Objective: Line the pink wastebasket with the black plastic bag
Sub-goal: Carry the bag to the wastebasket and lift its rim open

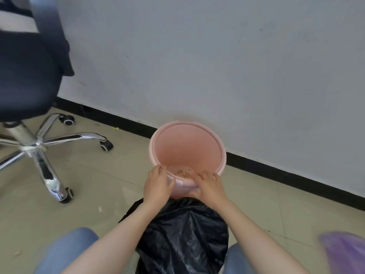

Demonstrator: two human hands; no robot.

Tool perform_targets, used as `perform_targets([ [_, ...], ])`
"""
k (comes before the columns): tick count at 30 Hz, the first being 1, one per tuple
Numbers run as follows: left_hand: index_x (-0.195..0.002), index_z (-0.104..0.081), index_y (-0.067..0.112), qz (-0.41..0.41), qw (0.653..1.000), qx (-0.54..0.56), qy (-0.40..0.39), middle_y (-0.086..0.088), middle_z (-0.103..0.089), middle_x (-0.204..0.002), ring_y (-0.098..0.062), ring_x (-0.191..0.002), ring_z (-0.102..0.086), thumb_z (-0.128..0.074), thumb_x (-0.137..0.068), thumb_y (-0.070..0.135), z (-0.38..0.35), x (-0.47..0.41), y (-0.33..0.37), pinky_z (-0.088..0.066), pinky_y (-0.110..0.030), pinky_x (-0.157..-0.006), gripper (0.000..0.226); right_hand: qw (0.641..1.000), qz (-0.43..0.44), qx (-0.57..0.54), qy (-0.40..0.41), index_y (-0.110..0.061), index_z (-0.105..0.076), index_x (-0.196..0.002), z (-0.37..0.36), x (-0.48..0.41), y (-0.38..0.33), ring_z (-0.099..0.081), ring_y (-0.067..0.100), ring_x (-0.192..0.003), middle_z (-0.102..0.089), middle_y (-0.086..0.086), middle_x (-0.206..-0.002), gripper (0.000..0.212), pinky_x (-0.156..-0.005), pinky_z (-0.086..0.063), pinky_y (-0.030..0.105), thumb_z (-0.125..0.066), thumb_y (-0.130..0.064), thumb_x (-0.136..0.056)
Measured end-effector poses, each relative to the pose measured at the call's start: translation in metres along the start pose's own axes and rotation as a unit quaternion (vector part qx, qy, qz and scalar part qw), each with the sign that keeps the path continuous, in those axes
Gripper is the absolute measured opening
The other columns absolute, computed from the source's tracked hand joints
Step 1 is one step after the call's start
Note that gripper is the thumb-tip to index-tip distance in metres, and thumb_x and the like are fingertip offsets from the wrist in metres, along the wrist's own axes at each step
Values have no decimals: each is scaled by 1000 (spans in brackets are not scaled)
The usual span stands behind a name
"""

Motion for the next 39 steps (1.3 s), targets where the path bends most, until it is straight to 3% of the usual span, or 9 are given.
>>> perform_targets([
  [3,-142,-20,1,-43,994,-98,-33,-19,-19,-153,-31,-141,-20,-44,-92,25,-24,12,-4,-23,-38,-115,60,998,-32,13,-50,-21,-31,-141,-16,-1,2,-37,24,-127,-46,7,-138,55,-112,-16,44,-51,-21,-89],
  [8,-124,-50,-6,-85,972,-211,-59,-26,-54,-131,-37,-120,-54,-79,-51,21,-38,20,-11,-50,-44,-91,84,999,-32,-20,-25,-19,-34,-140,-11,0,1,-41,27,-120,-50,9,-133,51,-110,-17,45,-46,-9,-92],
  [11,-139,-16,-8,-103,968,-221,-64,-23,-7,-149,-37,-140,-13,-62,-71,18,-38,25,-4,-17,-42,-112,86,998,-32,-45,-23,-13,-49,-129,-11,2,4,-45,31,-115,-57,13,-126,38,-111,-22,48,-49,-9,-91],
  [14,-125,-45,-12,-70,962,-242,-102,-30,-44,-136,-39,-126,-44,-70,-43,28,-42,25,-7,-33,-37,-100,94,998,-28,-47,-17,-14,-50,-127,-1,5,2,-45,30,-114,-56,11,-127,34,-109,-23,45,-48,-14,-93],
  [17,-137,-7,-12,-103,963,-242,-55,-30,-2,-148,-37,-137,-5,-58,-61,21,-35,19,-4,-17,-38,-110,97,998,-16,-52,-8,-20,-46,-131,28,-2,1,-45,27,-116,-56,7,-128,38,-101,-25,38,-48,-19,-93],
  [20,-135,-27,-10,-79,964,-236,-94,-29,-25,-144,-40,-132,-36,-68,-47,26,-35,19,-10,-33,-37,-105,103,997,14,-80,-6,-17,-52,-124,58,-11,-4,-47,27,-114,-60,7,-121,33,-98,-30,37,-52,-18,-91],
  [23,-141,4,-5,-110,963,-212,-124,-20,17,-149,-39,-143,6,-51,-75,17,-39,22,-8,4,-35,-112,89,991,47,-121,-26,-14,-51,-128,80,-21,-11,-47,25,-121,-57,6,-129,40,-104,-33,39,-57,-12,-88],
  [26,-141,15,-2,-116,960,-224,-119,-22,24,-151,-34,-142,18,-42,-83,16,-40,18,-12,13,-32,-112,83,986,83,-136,-49,-15,-43,-135,100,-34,-18,-40,22,-129,-49,6,-139,53,-108,-27,35,-60,-19,-84],
  [39,-142,11,0,-115,954,-214,-174,-17,17,-155,-25,-144,14,-37,-85,12,-13,4,-32,4,-29,-118,76,950,1,4,312,-16,-67,-105,258,-119,23,-47,38,-97,-53,24,-99,24,-75,-38,41,-57,-31,-89],
])
Point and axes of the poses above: each hand's wrist, its own x-axis away from the middle knuckle, its own z-axis out of the back of the hand, y = z × x, the point moved 10 cm from there along -x, towards the middle knuckle
